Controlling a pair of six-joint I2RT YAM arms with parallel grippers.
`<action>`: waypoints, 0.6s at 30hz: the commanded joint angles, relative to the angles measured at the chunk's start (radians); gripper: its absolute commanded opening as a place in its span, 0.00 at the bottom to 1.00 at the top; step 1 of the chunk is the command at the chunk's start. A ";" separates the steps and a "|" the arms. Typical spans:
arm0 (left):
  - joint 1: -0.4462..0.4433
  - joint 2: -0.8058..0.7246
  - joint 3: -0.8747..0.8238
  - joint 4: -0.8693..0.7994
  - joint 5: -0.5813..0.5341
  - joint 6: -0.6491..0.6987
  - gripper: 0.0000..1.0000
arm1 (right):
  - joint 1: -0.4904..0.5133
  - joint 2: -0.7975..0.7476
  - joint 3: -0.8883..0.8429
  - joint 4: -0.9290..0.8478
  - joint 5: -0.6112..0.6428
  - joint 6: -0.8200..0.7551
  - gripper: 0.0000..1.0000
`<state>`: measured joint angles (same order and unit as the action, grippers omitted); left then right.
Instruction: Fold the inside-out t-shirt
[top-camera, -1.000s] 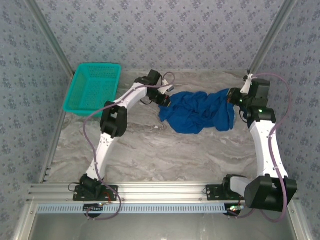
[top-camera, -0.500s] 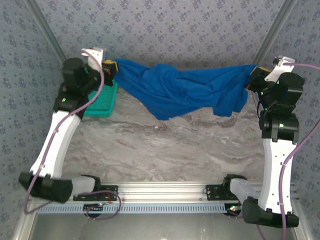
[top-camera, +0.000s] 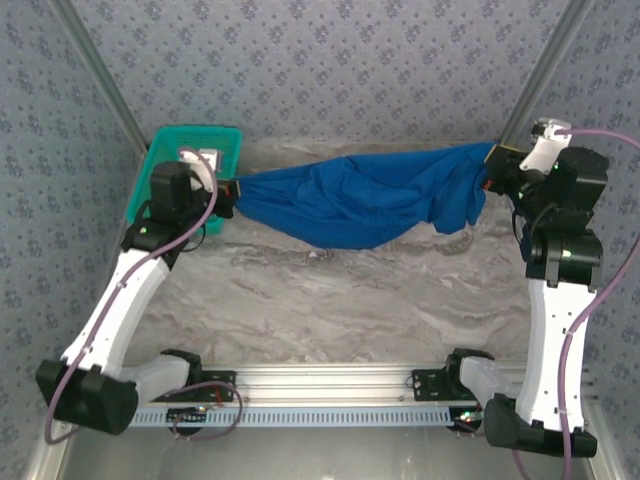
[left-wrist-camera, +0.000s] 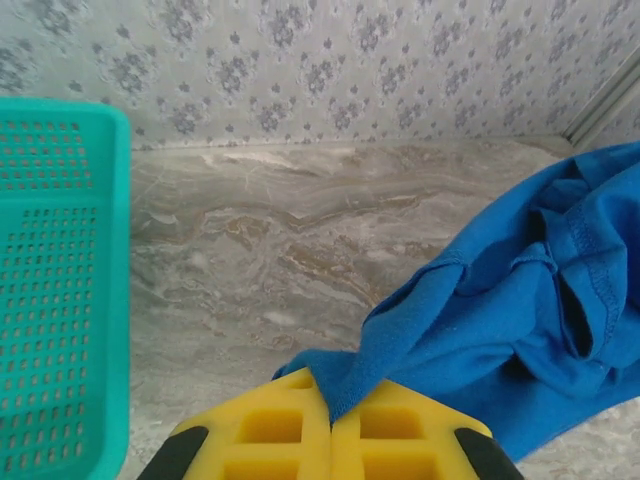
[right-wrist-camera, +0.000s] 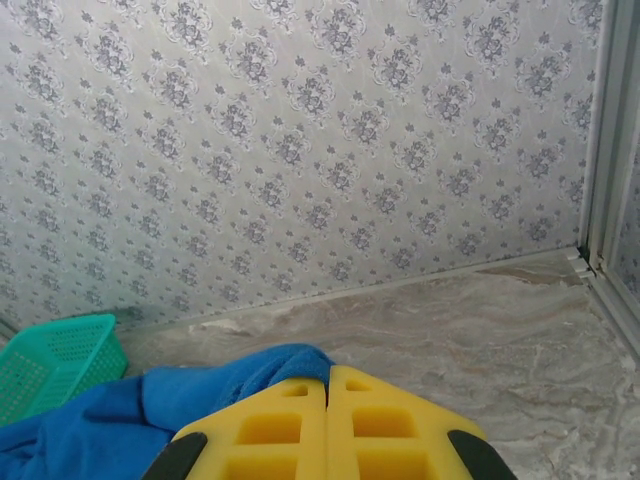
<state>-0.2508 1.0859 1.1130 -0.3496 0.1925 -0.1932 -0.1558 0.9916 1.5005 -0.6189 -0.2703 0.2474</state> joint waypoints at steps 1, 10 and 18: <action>-0.004 -0.099 0.019 -0.055 -0.022 -0.023 0.00 | -0.006 -0.015 0.055 0.000 0.005 0.030 0.00; -0.078 0.155 -0.086 -0.180 -0.327 -0.021 0.56 | 0.091 0.073 0.016 0.068 -0.158 0.086 0.00; -0.386 0.245 -0.142 0.451 0.105 0.108 0.76 | 0.174 0.140 -0.039 -0.015 -0.089 0.063 0.00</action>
<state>-0.5720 1.3270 0.9913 -0.2379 0.0296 -0.1448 0.0135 1.1248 1.4666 -0.6151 -0.3813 0.3073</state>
